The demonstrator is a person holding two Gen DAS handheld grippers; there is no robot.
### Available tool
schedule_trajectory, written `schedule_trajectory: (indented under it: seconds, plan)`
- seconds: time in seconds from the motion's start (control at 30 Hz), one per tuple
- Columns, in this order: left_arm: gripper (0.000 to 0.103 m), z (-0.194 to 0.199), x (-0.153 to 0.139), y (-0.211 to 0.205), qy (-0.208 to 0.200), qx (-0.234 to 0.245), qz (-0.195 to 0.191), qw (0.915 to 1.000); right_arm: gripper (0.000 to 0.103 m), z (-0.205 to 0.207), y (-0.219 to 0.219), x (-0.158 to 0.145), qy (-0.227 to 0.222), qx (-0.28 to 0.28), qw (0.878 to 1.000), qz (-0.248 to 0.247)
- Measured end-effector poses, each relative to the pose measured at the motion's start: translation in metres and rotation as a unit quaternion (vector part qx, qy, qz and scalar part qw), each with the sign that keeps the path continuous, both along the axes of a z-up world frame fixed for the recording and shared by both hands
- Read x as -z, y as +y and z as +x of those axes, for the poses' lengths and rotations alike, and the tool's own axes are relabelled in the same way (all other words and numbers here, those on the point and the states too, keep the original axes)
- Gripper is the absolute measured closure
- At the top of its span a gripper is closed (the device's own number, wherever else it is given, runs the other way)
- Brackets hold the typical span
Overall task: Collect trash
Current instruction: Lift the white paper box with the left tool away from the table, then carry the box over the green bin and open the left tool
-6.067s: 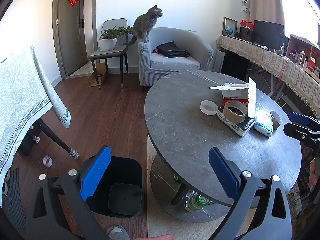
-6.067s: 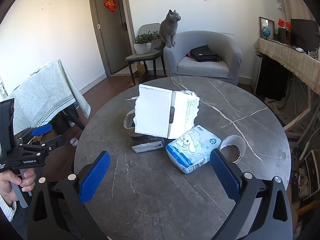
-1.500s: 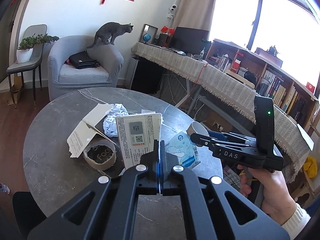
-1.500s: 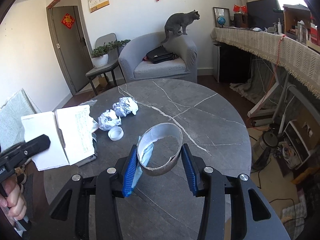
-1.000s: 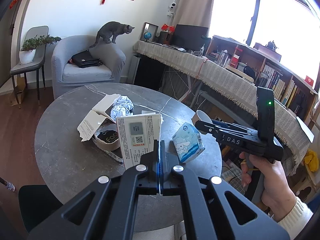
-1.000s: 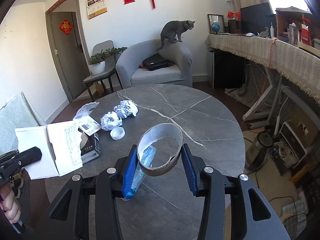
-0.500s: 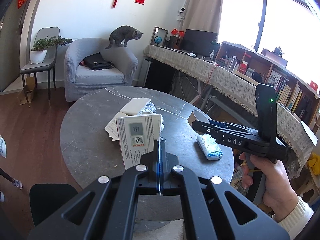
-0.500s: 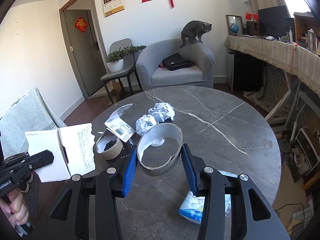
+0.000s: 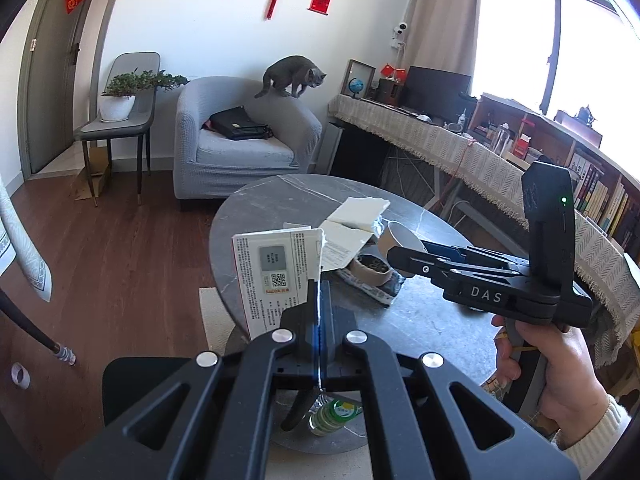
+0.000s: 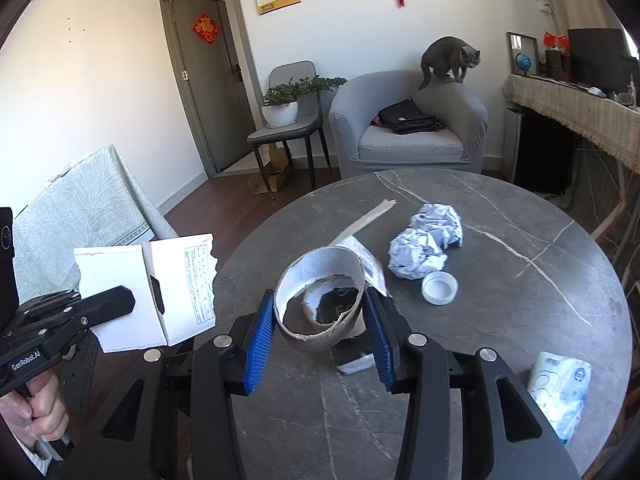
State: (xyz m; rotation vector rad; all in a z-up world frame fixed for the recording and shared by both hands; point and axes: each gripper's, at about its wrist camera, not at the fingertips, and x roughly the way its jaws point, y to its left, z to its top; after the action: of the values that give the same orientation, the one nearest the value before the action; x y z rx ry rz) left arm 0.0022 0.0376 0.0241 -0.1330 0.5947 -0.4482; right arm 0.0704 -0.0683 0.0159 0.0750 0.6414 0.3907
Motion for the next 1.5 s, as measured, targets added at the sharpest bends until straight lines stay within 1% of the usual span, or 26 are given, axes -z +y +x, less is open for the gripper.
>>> schedule_trajectory:
  seconds: [0.1,0.23,0.37,0.5,0.63,0.7,0.77,0.87,1.1,1.17,1.23,1.27,1.33,1.4,1.5]
  plan:
    - [0.102,0.002,0.006,0.017,0.008,-0.015,0.003,0.9999,0.058,0.003,0.021,-0.001,0.001,-0.015,1.000,0.000]
    - [0.102,0.006,0.021,0.044,0.028,-0.039,0.015,0.9988,0.058,0.006,0.049,0.000,0.000,-0.038,0.999,-0.003]
    - [0.102,0.014,0.040,0.069,0.065,-0.064,0.019,0.9956,0.058,0.008,0.076,0.004,0.005,-0.058,0.998,-0.004]
    - [0.102,0.027,0.067,0.089,0.118,-0.091,0.031,0.9883,0.058,0.012,0.100,0.009,0.012,-0.079,0.997,-0.004]
    - [0.102,0.028,0.089,0.110,0.146,-0.103,0.040,0.9831,0.058,0.016,0.122,0.014,0.020,-0.098,0.995,-0.007]
    - [0.102,0.030,0.099,0.118,0.164,-0.108,0.033,0.9800,0.058,0.017,0.135,0.018,0.026,-0.107,0.994,-0.010]
    - [0.102,0.031,0.109,0.125,0.176,-0.116,0.045,0.9765,0.058,0.018,0.144,0.023,0.033,-0.115,0.993,-0.012]
    - [0.102,0.033,0.121,0.132,0.197,-0.120,0.046,0.9720,0.058,0.019,0.160,0.031,0.044,-0.126,0.991,-0.016]
    - [0.102,0.039,0.152,0.152,0.252,-0.126,0.036,0.9589,0.058,0.021,0.193,0.048,0.070,-0.150,0.986,-0.025]
    - [0.102,0.039,0.158,0.156,0.260,-0.130,0.036,0.9561,0.058,0.022,0.199,0.052,0.077,-0.155,0.985,-0.027]
    - [0.099,0.038,0.161,0.161,0.263,-0.135,0.036,0.9546,0.058,0.024,0.203,0.056,0.085,-0.159,0.983,-0.030]
    - [0.097,0.038,0.161,0.162,0.261,-0.137,0.037,0.9547,0.058,0.024,0.206,0.059,0.089,-0.161,0.982,-0.031]
    - [0.096,0.037,0.158,0.164,0.256,-0.141,0.042,0.9555,0.058,0.026,0.211,0.064,0.097,-0.164,0.981,-0.034]
    - [0.094,0.036,0.155,0.166,0.253,-0.143,0.038,0.9563,0.058,0.027,0.216,0.070,0.104,-0.167,0.980,-0.037]
    - [0.089,0.032,0.143,0.168,0.233,-0.146,0.041,0.9605,0.058,0.030,0.223,0.080,0.117,-0.169,0.978,-0.040]
